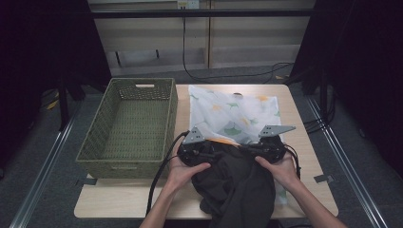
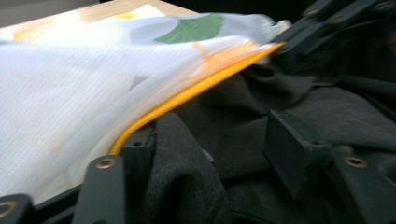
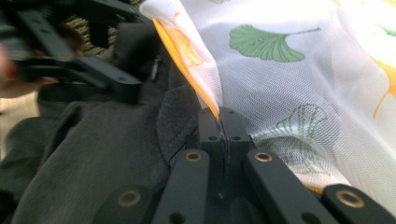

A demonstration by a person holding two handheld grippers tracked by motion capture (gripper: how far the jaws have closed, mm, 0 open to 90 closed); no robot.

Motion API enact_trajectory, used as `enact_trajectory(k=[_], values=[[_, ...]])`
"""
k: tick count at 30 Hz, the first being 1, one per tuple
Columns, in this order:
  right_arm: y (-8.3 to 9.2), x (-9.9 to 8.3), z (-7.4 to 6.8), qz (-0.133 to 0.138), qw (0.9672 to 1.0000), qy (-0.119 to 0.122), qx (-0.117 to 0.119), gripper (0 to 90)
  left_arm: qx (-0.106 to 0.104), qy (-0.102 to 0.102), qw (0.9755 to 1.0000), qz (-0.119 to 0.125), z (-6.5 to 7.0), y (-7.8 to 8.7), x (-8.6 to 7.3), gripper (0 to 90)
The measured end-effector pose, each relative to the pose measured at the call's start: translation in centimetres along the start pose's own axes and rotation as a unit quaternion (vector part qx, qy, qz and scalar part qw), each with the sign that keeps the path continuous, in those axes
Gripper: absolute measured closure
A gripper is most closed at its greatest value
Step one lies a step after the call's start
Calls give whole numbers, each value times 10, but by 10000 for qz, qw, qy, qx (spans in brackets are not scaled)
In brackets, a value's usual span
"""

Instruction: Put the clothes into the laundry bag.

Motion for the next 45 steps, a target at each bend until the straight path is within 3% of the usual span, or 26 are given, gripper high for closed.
enact_trajectory(k=[4, 6, 8, 11, 13, 15, 17, 18, 20, 21, 22, 23, 27, 29, 33, 34, 37, 39, 42, 45], values=[[-4, 0, -1, -6, 10000, 1, 11, 900, 13, 73, 9998, 185, 5, 14, 0, 312], [-4, 0, -1, -1, 10000, 3, -6, 900, 127, 68, 9996, 235, 4, 20, -5, 310], [-4, 0, 0, -11, 10000, -11, -18, 900, 78, 133, 9994, 299, 6, 28, -5, 288], [-5, 0, 1, -10, 10000, -12, -30, 900, 25, -18, 9987, 504, 14, 40, -1, 376], [-5, -1, 2, -4, 10000, -35, -34, 898, -298, -160, 9975, 626, 25, 45, 2, 574], [-7, -1, 4, -37, 10000, -56, -53, 899, -571, -128, 9963, 622, 34, 45, 3, 595], [-9, -1, 5, -25, 9999, -123, -25, 899, -894, -266, 9946, 451, 45, 39, 1, 580], [-10, 0, 6, -33, 9999, -93, -33, 899, -843, -307, 9954, 345, 48, 32, 0, 542], [-10, 1, 5, -38, 9999, -105, -26, 899, -546, -353, 9979, -8, 48, 14, -7, 411], [-10, 1, 5, -34, 9999, -96, -37, 900, -527, -307, 9980, -151, 48, 6, -11, 378], [-9, 1, 5, -25, 10000, -70, -38, 900, -521, -313, 9979, -234, 47, 0, -15, 367], [-8, 1, 4, -24, 10000, -52, -45, 900, -344, -328, 9981, -382, 45, -6, -18, 366], [-3, 4, 4, 72, 10000, -52, -26, 899, -7, -466, 9973, -562, 34, -13, -24, 370], [-1, 6, 5, 116, 9999, -60, -23, 897, 84, -366, 9979, -528, 26, -17, -26, 372], [3, 8, 6, 169, 9998, -63, -65, 880, 330, -370, 9969, -612, 11, -18, -25, 402], [4, 8, 7, 178, 9998, -73, -73, 875, 325, -414, 9967, -618, 8, -18, -24, 411], [6, 8, 9, 206, 9997, -100, -91, 853, 273, -215, 9970, -690, -1, -18, -23, 417], [6, 8, 11, 208, 9996, -121, -111, 808, 191, -57, 9979, -612, -1, -17, -22, 419], [10, 8, 13, 240, 9996, -93, -139, 755, 126, -124, 9987, -479, 7, -8, -16, 419], [17, 9, 18, 300, 9993, -78, -219, 725, 53, -111, 9999, -119, 15, 5, -5, 420]])
Point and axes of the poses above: each handheld gripper's, and its own axes: y roughly backward along the jaws, x roughly out of its top, z roughly to its right, the point moved 5 cm from there along -y, roughly forward along the jaws, and after that the axes turned 2 degrees about x, right-handed, at the moved point
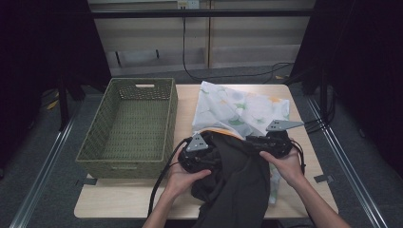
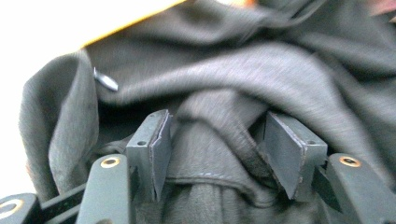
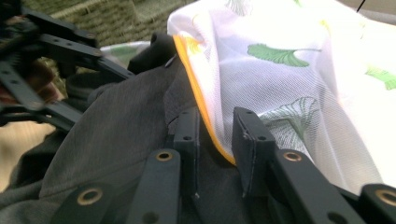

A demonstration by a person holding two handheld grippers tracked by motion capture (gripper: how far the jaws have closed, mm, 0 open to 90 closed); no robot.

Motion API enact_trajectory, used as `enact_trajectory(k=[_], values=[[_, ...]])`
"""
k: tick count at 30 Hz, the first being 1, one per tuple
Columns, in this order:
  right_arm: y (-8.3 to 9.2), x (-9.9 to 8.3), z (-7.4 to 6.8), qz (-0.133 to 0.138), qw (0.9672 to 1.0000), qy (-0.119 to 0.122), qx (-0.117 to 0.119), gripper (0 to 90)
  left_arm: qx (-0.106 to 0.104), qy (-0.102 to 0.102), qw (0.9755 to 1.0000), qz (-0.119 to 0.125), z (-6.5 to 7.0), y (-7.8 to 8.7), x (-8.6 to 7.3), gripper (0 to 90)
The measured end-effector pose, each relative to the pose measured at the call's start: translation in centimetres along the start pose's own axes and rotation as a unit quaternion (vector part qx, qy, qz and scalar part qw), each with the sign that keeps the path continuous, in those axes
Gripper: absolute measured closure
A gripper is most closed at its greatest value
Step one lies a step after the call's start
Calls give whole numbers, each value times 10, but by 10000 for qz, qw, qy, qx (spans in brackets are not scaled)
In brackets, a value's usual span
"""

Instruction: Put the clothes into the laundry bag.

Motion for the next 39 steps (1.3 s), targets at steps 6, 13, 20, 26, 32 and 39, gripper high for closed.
enact_trajectory(k=[6, 13, 20, 26, 32, 39], values=[[16, 7, 6, 256, 9996, -58, -36, 724, -254, 28, 9990, 366, 17, 19, 12, 395], [27, 2, 19, 251, 9992, -56, -312, 721, -607, -223, 9974, 330, 48, -1, 14, 181], [14, -3, 23, 31, 9988, 83, -487, 569, -662, -355, 9972, 55, 56, -21, 13, 64], [-3, -2, 28, -154, 9962, 160, -848, 486, -606, -804, 9947, -190, 57, -38, -7, 0], [-9, 1, 30, -111, 9985, -19, -541, 670, -662, -946, 9920, -509, 58, -45, -25, 1], [1, 8, 22, 127, 9990, -22, -424, 878, -72, -1254, 9892, -757, 50, -46, -37, 286]])
Point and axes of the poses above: each handheld gripper's, and its own axes: y roughly backward along the jaws, x roughly out of its top, z roughly to its right, the point moved 5 cm from there along -y, roughly forward along the jaws, and after that the axes turned 2 degrees about x, right-handed, at the moved point
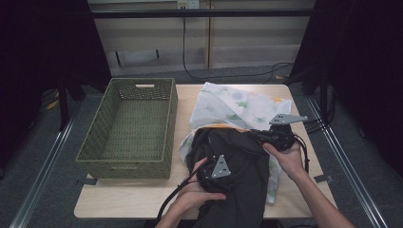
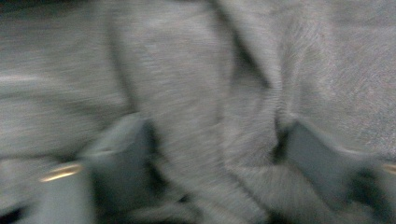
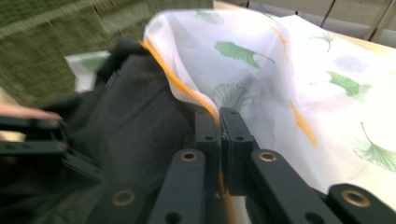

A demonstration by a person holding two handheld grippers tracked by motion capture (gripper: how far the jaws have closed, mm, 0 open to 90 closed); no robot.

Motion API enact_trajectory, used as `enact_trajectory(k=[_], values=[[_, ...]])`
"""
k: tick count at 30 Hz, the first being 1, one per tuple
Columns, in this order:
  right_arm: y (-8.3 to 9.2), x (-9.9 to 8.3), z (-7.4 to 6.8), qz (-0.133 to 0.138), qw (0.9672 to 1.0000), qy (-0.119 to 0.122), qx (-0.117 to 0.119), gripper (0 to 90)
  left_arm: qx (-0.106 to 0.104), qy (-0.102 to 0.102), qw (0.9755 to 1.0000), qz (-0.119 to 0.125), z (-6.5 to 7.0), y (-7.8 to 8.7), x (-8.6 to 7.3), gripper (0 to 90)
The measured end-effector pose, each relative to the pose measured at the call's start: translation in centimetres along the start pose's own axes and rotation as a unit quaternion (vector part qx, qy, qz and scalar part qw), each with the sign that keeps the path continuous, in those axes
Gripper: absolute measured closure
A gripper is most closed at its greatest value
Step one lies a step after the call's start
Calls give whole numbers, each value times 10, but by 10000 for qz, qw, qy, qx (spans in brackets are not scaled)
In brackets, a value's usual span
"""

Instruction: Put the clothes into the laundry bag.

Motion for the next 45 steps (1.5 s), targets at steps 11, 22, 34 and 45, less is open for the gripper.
enact_trajectory(k=[11, 22, 34, 45], values=[[15, 8, -16, 165, 9994, 116, 269, 893, 174, 1178, 9921, 398, -28, 10, -1, 771], [24, 33, -60, 461, 9934, 388, 974, 898, 165, 1467, 9850, 896, -45, 13, 30, 786], [16, 29, -57, 449, 9932, 169, 1062, 896, 655, 2021, 9575, 1949, -90, 61, 68, 791], [28, 53, -89, 827, 9844, 126, 1546, 898, 855, 1671, 9685, 1637, -99, 31, 78, 790]])
Point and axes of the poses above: each handheld gripper's, and its own axes: y roughly backward along the jaws, x roughly out of its top, z roughly to its right, the point moved 5 cm from there along -y, roughly forward along the jaws, and after that the axes turned 2 degrees about x, right-handed, at the moved point
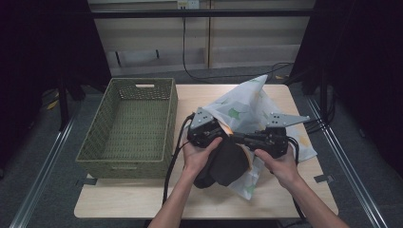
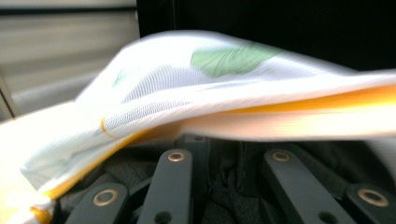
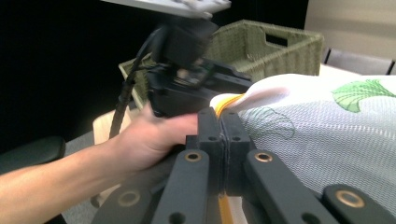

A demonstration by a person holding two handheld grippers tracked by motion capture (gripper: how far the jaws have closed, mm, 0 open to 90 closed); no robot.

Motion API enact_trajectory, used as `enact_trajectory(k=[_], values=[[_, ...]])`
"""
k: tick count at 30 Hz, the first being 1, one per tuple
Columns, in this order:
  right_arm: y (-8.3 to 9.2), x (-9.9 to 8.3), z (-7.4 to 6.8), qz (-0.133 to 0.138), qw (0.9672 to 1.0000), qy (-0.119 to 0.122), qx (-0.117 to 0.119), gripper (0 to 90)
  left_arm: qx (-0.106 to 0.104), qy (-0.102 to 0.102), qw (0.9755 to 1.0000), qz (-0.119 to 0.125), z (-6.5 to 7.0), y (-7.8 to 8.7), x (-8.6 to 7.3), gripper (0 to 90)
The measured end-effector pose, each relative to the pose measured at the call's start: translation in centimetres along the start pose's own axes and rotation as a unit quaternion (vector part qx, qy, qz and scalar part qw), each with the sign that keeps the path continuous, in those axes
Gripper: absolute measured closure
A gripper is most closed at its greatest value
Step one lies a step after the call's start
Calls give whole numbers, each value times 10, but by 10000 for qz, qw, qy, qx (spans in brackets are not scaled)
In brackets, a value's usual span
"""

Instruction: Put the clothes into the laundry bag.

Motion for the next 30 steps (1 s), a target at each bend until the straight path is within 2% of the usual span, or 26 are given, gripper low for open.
enact_trajectory(k=[2, 3, 4, 6, 7, 9, 11, 13, 14, 15, 16, 17, 18, 19, 20, 21, 22, 23, 24, 25, 26, 29, 30], values=[[0, -8, 11, -84, 9998, -144, -127, 898, 44, -44, 9996, -270, -3, -13, -16, 786], [0, -14, 18, -132, 9995, -232, -180, 899, 34, 1, 9991, -413, -4, -20, -26, 784], [1, -21, 24, -189, 9990, -330, -225, 899, -60, 74, 9982, -589, -7, -28, -39, 781], [3, -34, 37, -360, 9977, -372, -429, 899, -71, -29, 9968, -792, -6, -39, -56, 776], [3, -40, 42, -402, 9971, -433, -477, 899, -128, -9, 9960, -879, -5, -42, -63, 776], [2, -56, 51, -587, 9951, -541, -585, 899, -91, 56, 9968, -798, -3, -43, -64, 773], [1, -68, 55, -742, 9936, -563, -632, 899, -149, -16, 9964, -832, -1, -39, -62, 741], [1, -74, 57, -853, 9924, -564, -685, 898, -282, 72, 9966, -770, 0, -33, -59, 634], [0, -76, 57, -867, 9921, -586, -691, 898, -382, 108, 9969, -680, 1, -28, -56, 570], [0, -76, 58, -868, 9919, -602, -699, 898, -446, 131, 9971, -606, 3, -21, -52, 457], [0, -77, 59, -871, 9920, -589, -704, 898, -413, 49, 9966, -717, 3, -14, -51, 372], [0, -76, 59, -862, 9920, -597, -700, 898, -421, -30, 9967, -689, 4, -7, -49, 309], [0, -76, 59, -861, 9921, -590, -700, 898, -478, -5, 9969, -619, 4, -2, -48, 275], [0, -76, 59, -868, 9922, -555, -703, 898, -449, 32, 9969, -651, 4, 6, -48, 247], [0, -75, 59, -862, 9921, -561, -715, 898, -540, 24, 9961, -696, 4, 12, -49, 207], [1, -75, 59, -841, 9922, -563, -722, 898, -420, -90, 9963, -751, 2, 20, -50, 180], [1, -75, 59, -835, 9924, -549, -723, 897, -250, -142, 9973, -675, 0, 26, -52, 170], [2, -75, 59, -832, 9924, -551, -721, 897, -236, -153, 9977, -613, -2, 30, -53, 155], [2, -74, 59, -829, 9923, -566, -723, 897, -96, -126, 9977, -659, -6, 33, -57, 151], [2, -74, 59, -824, 9924, -563, -721, 897, -15, -136, 9973, -721, -8, 32, -61, 133], [2, -73, 58, -826, 9925, -558, -708, 897, -87, -100, 9962, -862, -12, 30, -67, 115], [0, -73, 57, -851, 9926, -531, -683, 897, -121, -193, 9923, -1221, -13, 19, -78, 57], [-1, -73, 57, -864, 9927, -496, -685, 897, -213, -111, 9922, -1226, -12, 15, -79, 37]])
Point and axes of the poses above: each handheld gripper's, and its own axes: y roughly backward along the jaws, x roughly out of its top, z roughly to its right, the point moved 5 cm from there along -y, roughly forward along the jaws, and after that the axes turned 2 degrees about x, right-handed, at the moved point
